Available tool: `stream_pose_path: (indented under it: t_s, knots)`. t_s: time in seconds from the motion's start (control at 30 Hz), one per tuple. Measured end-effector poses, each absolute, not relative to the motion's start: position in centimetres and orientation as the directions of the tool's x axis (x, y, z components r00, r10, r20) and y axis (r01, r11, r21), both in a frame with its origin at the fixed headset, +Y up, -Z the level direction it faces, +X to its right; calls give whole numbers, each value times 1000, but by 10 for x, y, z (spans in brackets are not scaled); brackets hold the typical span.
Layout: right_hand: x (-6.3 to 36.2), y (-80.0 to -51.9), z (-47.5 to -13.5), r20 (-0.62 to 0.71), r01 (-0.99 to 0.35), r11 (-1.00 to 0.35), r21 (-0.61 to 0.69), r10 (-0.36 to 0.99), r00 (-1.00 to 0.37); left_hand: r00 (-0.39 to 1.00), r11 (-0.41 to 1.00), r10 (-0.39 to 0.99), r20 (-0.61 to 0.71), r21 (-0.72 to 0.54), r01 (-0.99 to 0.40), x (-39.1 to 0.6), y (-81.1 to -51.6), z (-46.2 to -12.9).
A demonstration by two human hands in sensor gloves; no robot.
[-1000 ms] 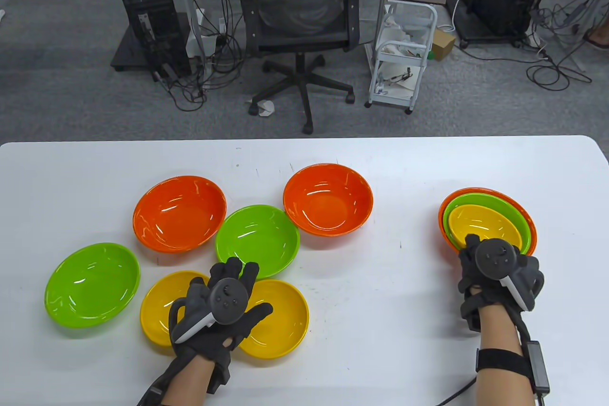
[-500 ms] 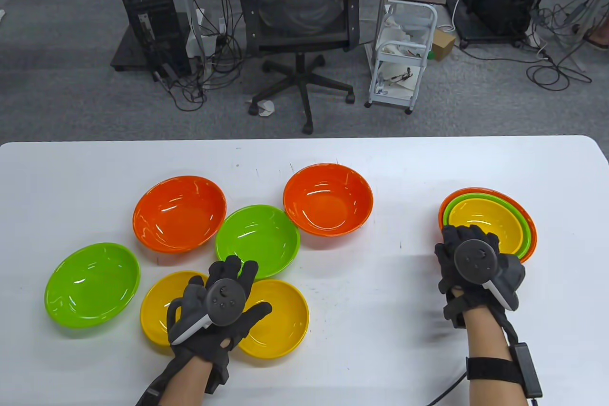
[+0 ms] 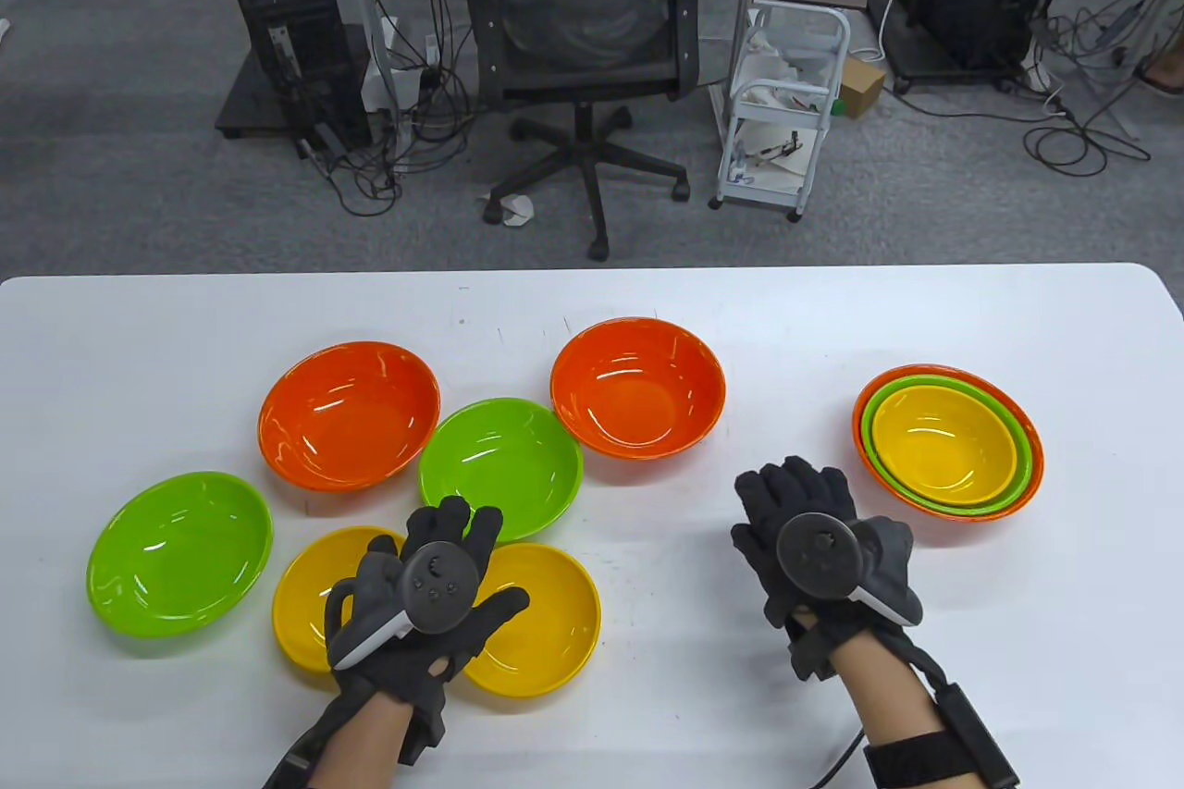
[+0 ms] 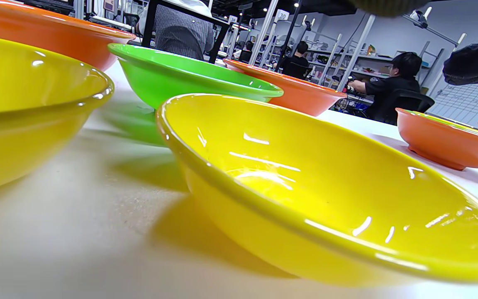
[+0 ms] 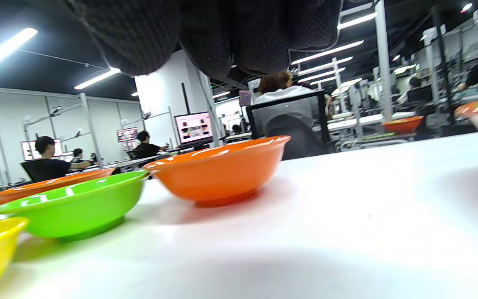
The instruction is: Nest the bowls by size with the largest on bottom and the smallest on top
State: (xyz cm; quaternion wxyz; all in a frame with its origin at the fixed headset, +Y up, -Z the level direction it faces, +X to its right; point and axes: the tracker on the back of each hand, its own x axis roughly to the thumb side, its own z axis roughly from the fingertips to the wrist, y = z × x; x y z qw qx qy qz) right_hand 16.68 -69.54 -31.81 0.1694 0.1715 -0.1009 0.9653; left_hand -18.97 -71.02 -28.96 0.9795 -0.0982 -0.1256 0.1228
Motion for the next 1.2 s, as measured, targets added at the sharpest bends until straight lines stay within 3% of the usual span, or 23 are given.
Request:
stream_pose_path:
  t_s: [0.3, 0.63, 0.77, 1.2]
  knots:
    - [150, -711, -309, 397, -375, -925, -56, 324, -859, 978, 973, 172, 116, -172, -151, -216, -708, -302]
    - [142, -709, -308, 410, -427, -903, -38, 376, -831, 979, 978, 126, -160, -144, -149, -303, -707, -316]
    - [142, -709, -309, 404, -440, -897, -35, 390, -828, 954, 967, 61, -292, -220, -129, -339, -713, -322]
    - [147, -712, -310, 383, -443, -896, -21, 402, -831, 833, 877, 105, -544, -344, -335, -376, -734, -345]
